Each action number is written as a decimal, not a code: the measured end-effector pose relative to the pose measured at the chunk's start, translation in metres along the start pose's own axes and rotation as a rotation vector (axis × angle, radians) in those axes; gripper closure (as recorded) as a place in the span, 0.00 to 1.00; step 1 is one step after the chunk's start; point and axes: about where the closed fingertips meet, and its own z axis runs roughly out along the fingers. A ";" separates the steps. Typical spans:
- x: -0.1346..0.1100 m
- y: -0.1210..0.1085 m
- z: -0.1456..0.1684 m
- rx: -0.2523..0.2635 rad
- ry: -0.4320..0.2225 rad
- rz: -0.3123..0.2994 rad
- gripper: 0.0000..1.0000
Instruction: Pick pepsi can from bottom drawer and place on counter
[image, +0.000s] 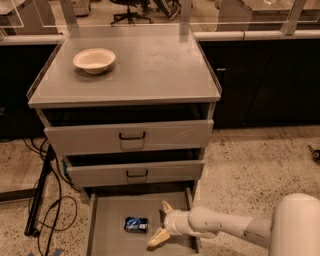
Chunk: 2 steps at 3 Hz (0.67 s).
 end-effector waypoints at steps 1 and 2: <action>0.028 -0.007 0.035 -0.002 -0.017 0.042 0.00; 0.028 -0.005 0.046 -0.011 -0.007 0.040 0.00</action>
Offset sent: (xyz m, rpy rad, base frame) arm 0.0054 0.0065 -0.0318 0.0209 0.0189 -0.0076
